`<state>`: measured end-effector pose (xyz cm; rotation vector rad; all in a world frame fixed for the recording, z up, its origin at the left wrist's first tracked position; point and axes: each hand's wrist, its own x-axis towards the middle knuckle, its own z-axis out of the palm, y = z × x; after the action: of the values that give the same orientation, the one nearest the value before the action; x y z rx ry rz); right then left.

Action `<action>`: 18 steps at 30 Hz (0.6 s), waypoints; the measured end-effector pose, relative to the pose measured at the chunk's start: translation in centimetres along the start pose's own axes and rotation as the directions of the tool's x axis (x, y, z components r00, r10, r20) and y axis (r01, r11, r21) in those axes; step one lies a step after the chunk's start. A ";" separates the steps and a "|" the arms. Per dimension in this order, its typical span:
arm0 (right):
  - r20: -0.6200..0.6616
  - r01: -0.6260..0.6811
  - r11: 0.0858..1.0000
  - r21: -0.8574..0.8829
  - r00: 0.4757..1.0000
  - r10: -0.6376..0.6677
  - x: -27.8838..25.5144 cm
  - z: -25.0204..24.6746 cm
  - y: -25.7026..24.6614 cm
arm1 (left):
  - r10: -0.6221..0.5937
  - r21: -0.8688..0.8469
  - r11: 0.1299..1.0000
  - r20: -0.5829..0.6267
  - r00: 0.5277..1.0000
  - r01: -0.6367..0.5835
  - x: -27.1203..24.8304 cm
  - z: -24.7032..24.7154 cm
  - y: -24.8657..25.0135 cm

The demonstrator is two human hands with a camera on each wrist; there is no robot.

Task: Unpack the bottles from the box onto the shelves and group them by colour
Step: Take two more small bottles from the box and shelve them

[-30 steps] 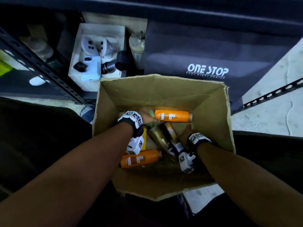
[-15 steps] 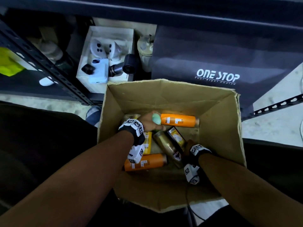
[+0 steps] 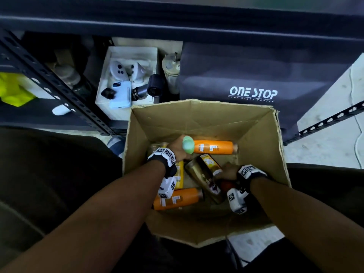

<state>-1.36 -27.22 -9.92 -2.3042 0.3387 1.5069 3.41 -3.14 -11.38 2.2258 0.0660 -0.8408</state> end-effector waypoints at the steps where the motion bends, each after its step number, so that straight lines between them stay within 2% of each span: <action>1: -0.035 0.036 0.998 0.041 0.999 -0.035 -0.3 -0.3 -0.2 | 0.001 0.000 1.000 -0.006 1.000 -0.001 -0.1 0.1 0.1; 3: -0.089 0.131 0.971 0.201 0.989 -0.116 -0.7 -0.7 -0.9 | 0.000 0.007 1.000 -0.013 1.000 0.000 -0.3 0.4 0.3; 4: -0.106 0.170 0.924 0.342 0.984 -0.141 -1.0 -0.8 -1.3 | -0.001 0.013 1.000 -0.019 1.000 0.001 -0.4 0.6 0.3; 6: -0.119 0.225 0.765 0.604 0.974 -0.192 -1.4 -1.0 -2.2 | 0.004 0.024 1.000 -0.036 0.999 -0.003 -0.3 0.9 0.1; 7: -0.136 0.253 0.697 0.671 0.966 -0.220 -1.4 -1.1 -2.5 | 0.006 0.026 1.000 -0.039 0.999 -0.005 -0.2 0.9 0.0; 9: -0.203 0.337 0.663 0.668 0.940 -0.273 -1.2 -1.1 -2.9 | 0.006 0.020 1.000 -0.040 0.999 -0.006 -0.1 1.0 -0.1; 10: -0.245 0.380 0.684 0.623 0.925 -0.291 -1.1 -1.0 -3.0 | 0.007 0.014 1.000 -0.043 0.999 -0.006 0.0 1.0 -0.2; 14: -0.364 0.443 0.844 0.302 0.872 -0.327 0.6 -0.6 -2.5 | 0.006 -0.017 1.000 -0.058 0.998 -0.007 0.4 1.2 -0.3; 18: -0.424 0.445 0.835 0.325 0.858 -0.292 2.8 0.6 -1.8 | 0.023 -0.056 0.998 -0.071 0.997 -0.027 0.9 1.8 -0.6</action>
<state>-0.04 -25.36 -12.41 -2.1237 0.2466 0.7322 2.94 -4.05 -13.20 2.1982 0.0945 -0.7385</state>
